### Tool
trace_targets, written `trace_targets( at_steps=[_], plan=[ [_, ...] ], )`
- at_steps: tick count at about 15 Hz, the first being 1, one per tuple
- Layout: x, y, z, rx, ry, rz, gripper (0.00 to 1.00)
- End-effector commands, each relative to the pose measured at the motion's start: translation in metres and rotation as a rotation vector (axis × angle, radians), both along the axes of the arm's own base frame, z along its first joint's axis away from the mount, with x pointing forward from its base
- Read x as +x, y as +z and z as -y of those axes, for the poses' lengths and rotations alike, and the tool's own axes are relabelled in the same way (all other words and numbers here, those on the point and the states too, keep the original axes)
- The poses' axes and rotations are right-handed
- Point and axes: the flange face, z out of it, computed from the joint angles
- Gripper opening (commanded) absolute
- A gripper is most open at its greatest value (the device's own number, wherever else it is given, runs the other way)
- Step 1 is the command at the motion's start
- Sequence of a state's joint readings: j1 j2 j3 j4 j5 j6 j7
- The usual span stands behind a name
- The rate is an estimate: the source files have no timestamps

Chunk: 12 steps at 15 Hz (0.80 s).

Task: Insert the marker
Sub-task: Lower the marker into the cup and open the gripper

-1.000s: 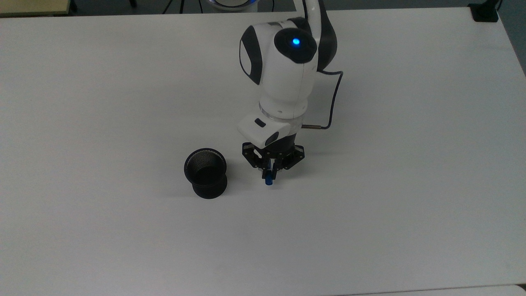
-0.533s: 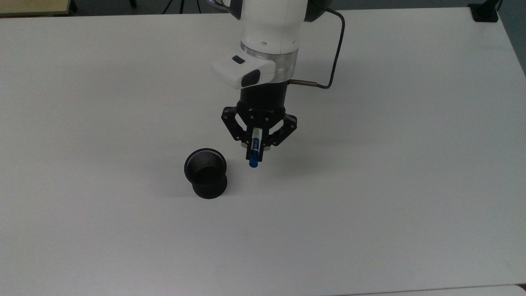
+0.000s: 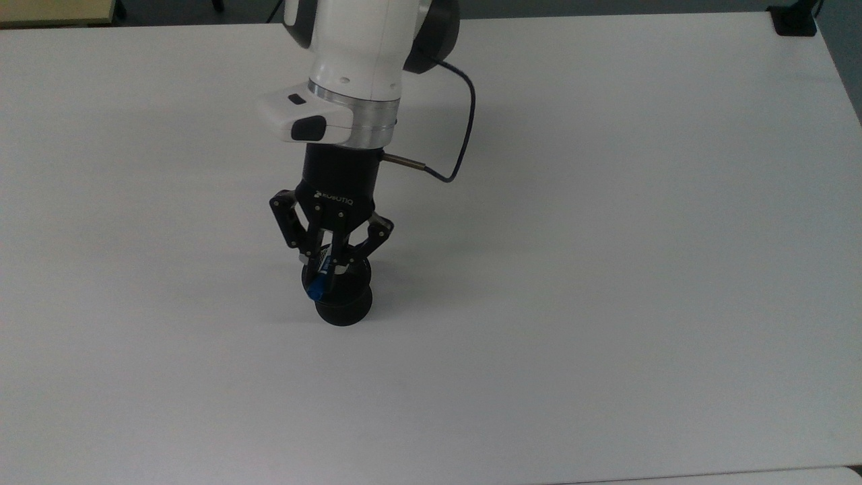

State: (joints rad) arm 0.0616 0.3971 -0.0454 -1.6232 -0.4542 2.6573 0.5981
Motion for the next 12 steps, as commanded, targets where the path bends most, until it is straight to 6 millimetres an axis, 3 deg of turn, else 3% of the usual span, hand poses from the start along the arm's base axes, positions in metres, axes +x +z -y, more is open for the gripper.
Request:
trace_targets(
  at_steps=[1, 4, 10, 11, 12],
  plan=[
    [0.002, -0.015, 0.016, -0.011, -0.008, 0.063, 0.10],
    [0.005, -0.032, 0.017, -0.011, -0.002, 0.064, 0.10],
    [0.008, -0.056, -0.007, 0.001, -0.021, 0.089, 0.10],
    [0.008, -0.058, -0.008, -0.005, -0.022, 0.091, 0.15],
    [0.007, -0.058, -0.009, -0.016, -0.018, 0.095, 0.30]
  ],
)
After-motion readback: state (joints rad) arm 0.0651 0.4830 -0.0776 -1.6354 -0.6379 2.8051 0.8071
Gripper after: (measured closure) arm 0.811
